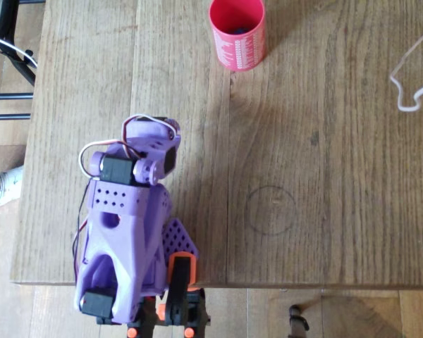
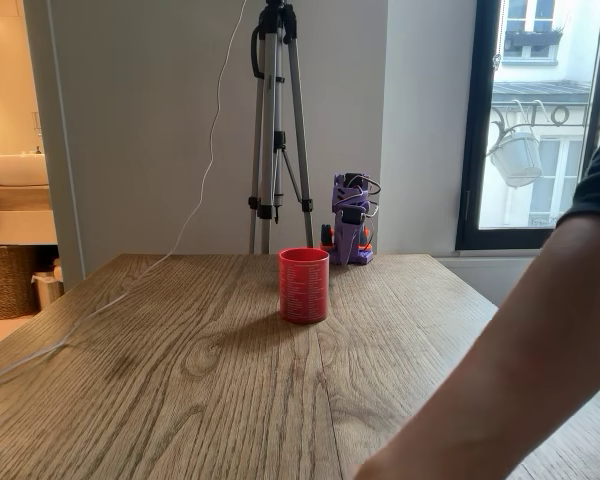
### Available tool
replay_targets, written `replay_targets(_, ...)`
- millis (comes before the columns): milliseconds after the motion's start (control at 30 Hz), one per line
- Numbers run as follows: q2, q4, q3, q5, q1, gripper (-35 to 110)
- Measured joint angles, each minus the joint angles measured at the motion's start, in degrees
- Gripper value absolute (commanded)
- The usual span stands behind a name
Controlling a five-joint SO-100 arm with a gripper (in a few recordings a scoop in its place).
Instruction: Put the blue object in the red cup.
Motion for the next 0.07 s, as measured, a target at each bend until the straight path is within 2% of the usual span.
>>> replay_targets(67, 0.0, 0.0, 0.0, 0.0, 0.0, 1)
